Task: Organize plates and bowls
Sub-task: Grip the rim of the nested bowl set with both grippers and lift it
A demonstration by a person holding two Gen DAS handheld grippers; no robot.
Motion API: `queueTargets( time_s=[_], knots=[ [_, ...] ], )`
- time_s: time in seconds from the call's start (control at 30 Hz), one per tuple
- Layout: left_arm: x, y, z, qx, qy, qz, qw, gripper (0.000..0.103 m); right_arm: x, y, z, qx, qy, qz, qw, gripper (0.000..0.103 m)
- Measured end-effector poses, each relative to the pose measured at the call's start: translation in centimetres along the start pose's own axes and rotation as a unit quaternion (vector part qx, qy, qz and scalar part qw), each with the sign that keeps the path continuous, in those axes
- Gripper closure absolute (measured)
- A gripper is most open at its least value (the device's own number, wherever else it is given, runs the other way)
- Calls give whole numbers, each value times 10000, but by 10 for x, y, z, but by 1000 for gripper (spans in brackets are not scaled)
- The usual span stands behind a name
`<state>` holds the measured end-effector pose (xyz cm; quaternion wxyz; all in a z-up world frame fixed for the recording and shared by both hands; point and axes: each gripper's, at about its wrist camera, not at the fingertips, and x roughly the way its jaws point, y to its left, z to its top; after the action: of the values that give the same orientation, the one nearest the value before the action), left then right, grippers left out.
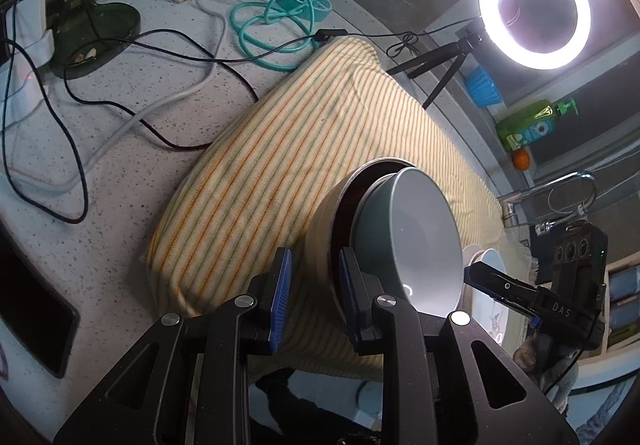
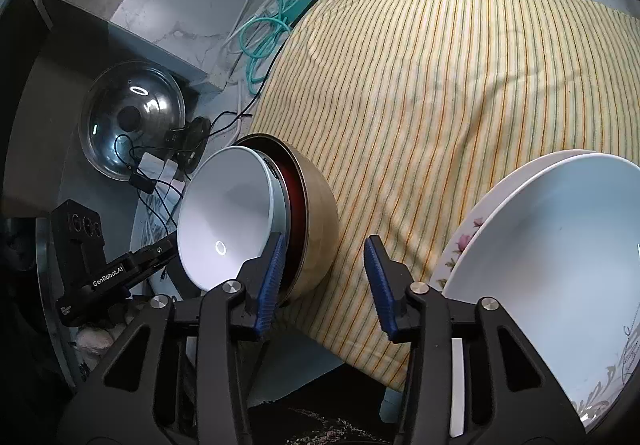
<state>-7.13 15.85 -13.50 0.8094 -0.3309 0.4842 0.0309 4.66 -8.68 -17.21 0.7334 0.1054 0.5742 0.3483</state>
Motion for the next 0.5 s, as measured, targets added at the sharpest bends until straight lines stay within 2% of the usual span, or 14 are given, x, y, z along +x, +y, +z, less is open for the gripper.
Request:
queueTargets(
  time_s=[0.07, 0.5],
  knots=[
    [1, 1, 0, 36, -8, 68, 10000, 81, 2, 3, 0, -62, 29, -20, 10000, 69],
    [18, 0, 1, 118, 218, -68, 9997, 82, 23, 13, 0, -144, 219, -193, 9995, 81]
  ],
)
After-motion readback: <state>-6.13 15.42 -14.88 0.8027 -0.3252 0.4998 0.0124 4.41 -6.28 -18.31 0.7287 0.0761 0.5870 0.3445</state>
